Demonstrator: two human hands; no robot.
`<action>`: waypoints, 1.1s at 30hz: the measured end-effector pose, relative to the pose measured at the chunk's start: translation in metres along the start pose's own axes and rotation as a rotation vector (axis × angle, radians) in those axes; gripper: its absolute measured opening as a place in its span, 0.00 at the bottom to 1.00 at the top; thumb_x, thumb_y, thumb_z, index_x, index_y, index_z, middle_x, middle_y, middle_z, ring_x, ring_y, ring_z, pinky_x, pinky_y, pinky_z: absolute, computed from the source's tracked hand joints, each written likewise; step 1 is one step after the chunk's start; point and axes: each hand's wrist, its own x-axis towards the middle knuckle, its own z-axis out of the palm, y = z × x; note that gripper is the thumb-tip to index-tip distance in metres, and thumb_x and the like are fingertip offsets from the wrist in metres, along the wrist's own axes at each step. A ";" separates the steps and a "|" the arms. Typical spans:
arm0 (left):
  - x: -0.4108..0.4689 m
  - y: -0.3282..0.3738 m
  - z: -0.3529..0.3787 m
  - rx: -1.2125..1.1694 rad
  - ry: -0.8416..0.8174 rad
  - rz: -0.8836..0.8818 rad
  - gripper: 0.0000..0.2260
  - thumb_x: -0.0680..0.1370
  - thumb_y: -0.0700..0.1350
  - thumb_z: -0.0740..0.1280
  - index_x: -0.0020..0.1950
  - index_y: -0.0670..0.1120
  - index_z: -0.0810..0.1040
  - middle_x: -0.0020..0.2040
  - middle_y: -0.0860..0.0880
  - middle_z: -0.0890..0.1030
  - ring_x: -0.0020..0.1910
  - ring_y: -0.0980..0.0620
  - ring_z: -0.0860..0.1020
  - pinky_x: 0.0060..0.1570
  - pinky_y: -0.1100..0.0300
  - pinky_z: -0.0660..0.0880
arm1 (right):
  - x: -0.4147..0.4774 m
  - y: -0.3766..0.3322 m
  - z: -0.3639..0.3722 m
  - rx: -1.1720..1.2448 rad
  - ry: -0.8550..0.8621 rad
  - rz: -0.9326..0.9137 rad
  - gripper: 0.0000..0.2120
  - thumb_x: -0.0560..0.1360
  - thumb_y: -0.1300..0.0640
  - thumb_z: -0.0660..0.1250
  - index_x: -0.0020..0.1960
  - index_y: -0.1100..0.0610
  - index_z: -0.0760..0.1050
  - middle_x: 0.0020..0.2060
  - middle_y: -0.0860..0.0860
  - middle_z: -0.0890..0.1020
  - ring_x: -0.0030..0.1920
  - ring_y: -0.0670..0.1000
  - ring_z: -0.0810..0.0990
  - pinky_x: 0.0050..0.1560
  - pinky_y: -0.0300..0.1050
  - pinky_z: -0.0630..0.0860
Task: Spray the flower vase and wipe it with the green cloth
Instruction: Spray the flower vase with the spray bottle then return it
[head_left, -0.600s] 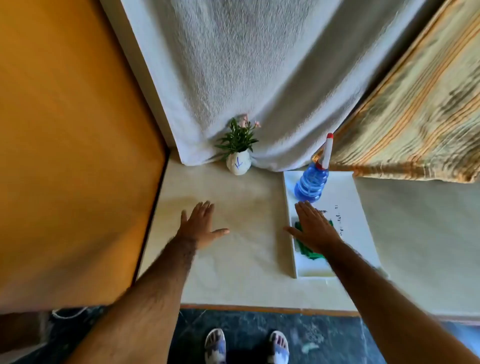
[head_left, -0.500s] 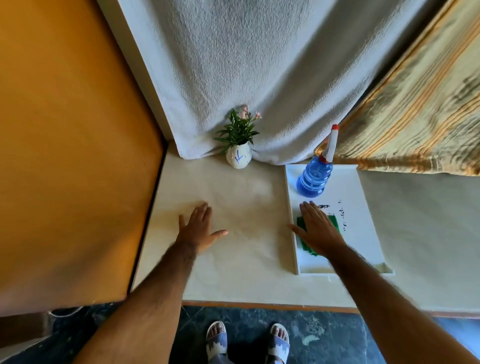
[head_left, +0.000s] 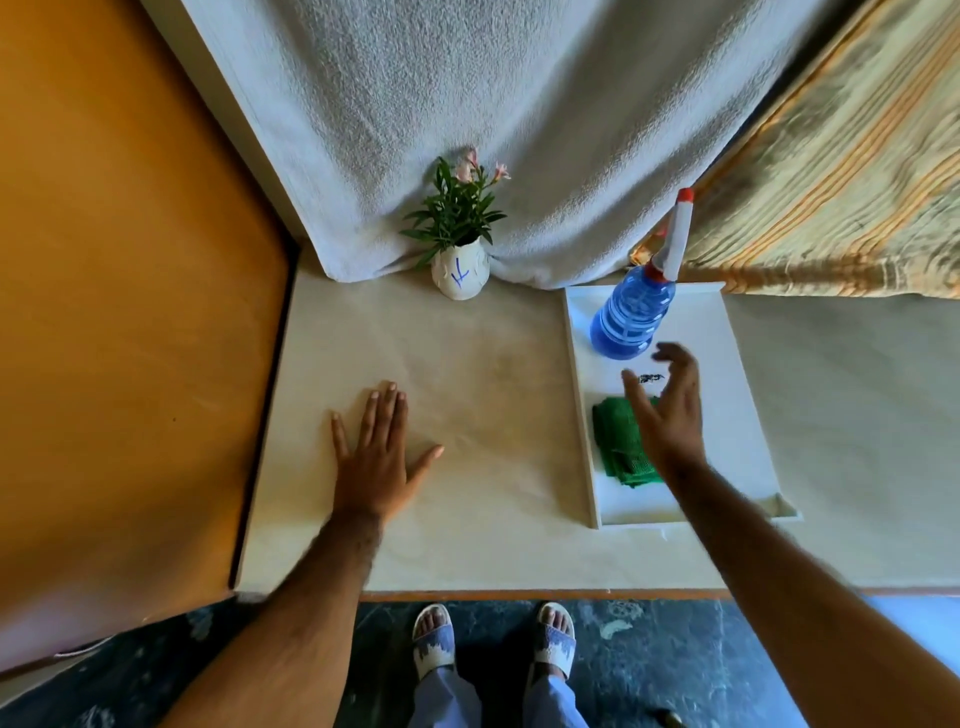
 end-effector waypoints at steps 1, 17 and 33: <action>0.001 -0.001 0.001 0.003 0.006 0.005 0.44 0.78 0.74 0.42 0.85 0.45 0.56 0.86 0.46 0.57 0.84 0.44 0.58 0.78 0.25 0.52 | 0.015 -0.005 -0.002 0.041 0.077 0.019 0.30 0.76 0.41 0.67 0.70 0.57 0.65 0.63 0.47 0.71 0.63 0.49 0.72 0.66 0.61 0.74; 0.004 -0.007 0.010 0.021 0.034 0.018 0.44 0.78 0.74 0.41 0.86 0.47 0.48 0.87 0.47 0.50 0.85 0.45 0.52 0.80 0.26 0.48 | 0.133 -0.061 0.011 0.421 0.168 0.114 0.14 0.69 0.62 0.70 0.54 0.64 0.80 0.34 0.51 0.78 0.33 0.42 0.77 0.38 0.36 0.77; 0.002 -0.006 0.014 -0.014 0.133 0.024 0.41 0.79 0.71 0.53 0.85 0.46 0.58 0.85 0.47 0.59 0.84 0.45 0.60 0.79 0.26 0.54 | 0.066 -0.130 0.126 0.007 -0.534 0.270 0.12 0.70 0.55 0.72 0.54 0.51 0.84 0.31 0.47 0.86 0.34 0.44 0.85 0.40 0.37 0.80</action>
